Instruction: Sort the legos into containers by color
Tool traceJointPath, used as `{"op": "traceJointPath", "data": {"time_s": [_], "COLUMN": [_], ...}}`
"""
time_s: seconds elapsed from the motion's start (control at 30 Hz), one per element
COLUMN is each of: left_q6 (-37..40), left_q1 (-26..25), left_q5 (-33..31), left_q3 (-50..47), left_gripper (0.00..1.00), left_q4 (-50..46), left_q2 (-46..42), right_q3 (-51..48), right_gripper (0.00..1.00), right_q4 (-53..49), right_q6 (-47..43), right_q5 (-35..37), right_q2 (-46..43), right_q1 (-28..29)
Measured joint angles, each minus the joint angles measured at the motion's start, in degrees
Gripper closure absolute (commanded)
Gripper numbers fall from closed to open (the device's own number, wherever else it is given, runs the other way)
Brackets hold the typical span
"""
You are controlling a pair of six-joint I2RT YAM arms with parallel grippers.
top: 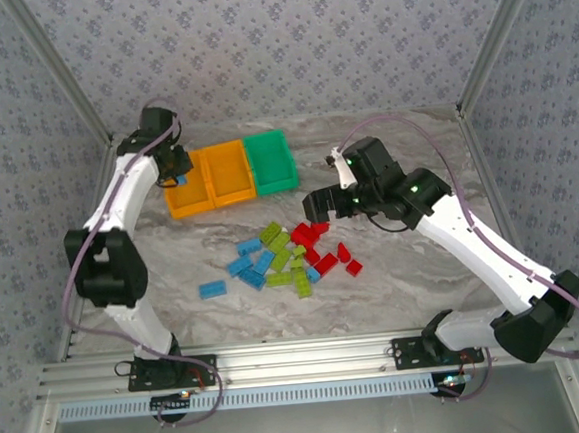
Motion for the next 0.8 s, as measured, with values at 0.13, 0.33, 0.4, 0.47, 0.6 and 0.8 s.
{"op": "traceJointPath", "data": {"time_s": [0.13,0.33,0.4,0.47,0.6,0.8], "left_q6": [0.0,0.3,0.6,0.7,1.1,2.6], "left_q1": [0.9,1.0,1.0,1.0,0.9,-1.6], "left_q5": [-1.4,-1.9,-1.9,-1.3,1.2,9.1], "left_q3": [7.8,11.7,12.4,12.6,12.3,5.3], "left_gripper": [0.77,0.59,0.57,0.57,0.58,0.56], "left_q4": [0.1,-0.5,-0.3,-0.2,-0.4,0.6], "left_q2": [11.7,17.6,17.3,16.3,11.1,-8.4], "right_q3": [-0.7,-2.3,-2.8,-3.5,-5.2,-5.4], "right_gripper": [0.0,0.0,0.0,0.0,0.0,0.0], "right_q4": [-0.6,-2.0,-2.1,-2.1,-1.6,0.7], "right_q6": [1.0,3.5,4.2,5.0,6.3,8.7], "right_q5": [1.7,3.6,4.4,5.6,6.4,6.8], "right_q2": [-0.3,-4.1,-5.2,-5.8,-5.5,0.9], "right_q1": [0.0,0.0,0.0,0.0,-0.3,-2.3]}}
